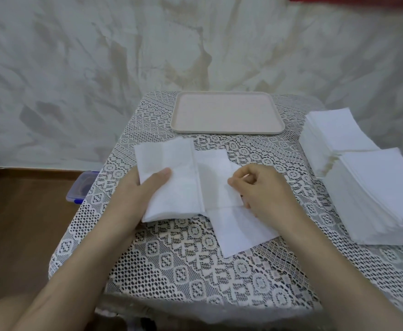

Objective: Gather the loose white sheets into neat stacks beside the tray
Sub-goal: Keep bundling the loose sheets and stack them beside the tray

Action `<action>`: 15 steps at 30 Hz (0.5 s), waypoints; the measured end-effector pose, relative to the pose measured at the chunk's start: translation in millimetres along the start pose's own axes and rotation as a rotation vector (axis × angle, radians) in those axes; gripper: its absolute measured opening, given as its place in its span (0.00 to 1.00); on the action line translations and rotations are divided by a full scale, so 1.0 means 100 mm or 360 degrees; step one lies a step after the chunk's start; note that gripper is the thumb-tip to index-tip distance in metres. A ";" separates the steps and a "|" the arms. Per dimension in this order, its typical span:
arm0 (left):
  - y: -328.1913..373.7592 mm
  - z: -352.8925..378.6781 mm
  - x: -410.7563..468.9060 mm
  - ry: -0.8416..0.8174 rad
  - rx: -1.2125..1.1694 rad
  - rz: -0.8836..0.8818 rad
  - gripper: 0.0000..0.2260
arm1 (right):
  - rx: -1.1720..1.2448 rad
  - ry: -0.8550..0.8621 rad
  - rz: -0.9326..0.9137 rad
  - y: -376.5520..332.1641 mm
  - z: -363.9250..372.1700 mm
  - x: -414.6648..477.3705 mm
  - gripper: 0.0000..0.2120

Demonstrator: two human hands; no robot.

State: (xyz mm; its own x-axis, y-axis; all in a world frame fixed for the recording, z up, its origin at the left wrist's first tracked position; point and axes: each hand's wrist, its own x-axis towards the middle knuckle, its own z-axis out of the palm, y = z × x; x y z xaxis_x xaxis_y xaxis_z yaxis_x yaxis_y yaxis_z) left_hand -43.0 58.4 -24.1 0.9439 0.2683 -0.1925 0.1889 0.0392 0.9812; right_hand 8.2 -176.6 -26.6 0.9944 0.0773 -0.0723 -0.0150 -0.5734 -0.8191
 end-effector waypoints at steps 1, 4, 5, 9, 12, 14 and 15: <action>0.00 0.01 0.00 -0.0011 0.0027 0.0012 0.12 | -0.0110 0.0031 -0.0015 0.00 0.02 0.02 0.09; -0.02 0.00 0.01 -0.0016 0.0045 0.0027 0.10 | -0.0370 0.0024 0.0015 -0.07 0.07 0.05 0.14; -0.02 -0.01 0.00 -0.0016 0.0045 0.0027 0.10 | -0.0382 0.0017 0.0019 -0.07 0.08 0.06 0.13; -0.03 -0.02 0.00 -0.0020 0.0044 0.0025 0.12 | -0.0178 -0.0009 0.0035 -0.04 0.08 0.10 0.09; -0.03 -0.02 -0.01 -0.0028 0.0045 0.0043 0.13 | -0.0307 0.0029 0.0038 -0.05 0.07 0.07 0.12; -0.03 0.00 -0.02 -0.0034 0.0057 0.0057 0.14 | -0.0401 0.0027 0.0025 -0.07 0.09 0.05 0.13; -0.03 0.01 -0.03 -0.0032 0.0064 0.0067 0.13 | -0.0400 0.0025 0.0021 -0.07 0.09 0.05 0.12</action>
State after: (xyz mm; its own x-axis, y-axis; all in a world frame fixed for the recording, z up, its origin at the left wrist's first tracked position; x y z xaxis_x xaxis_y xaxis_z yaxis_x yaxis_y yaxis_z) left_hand -45.9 56.9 -26.5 0.9565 0.2493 -0.1514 0.1590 -0.0103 0.9872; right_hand 11.8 -164.9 -26.9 0.9958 0.0570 -0.0717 -0.0034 -0.7594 -0.6506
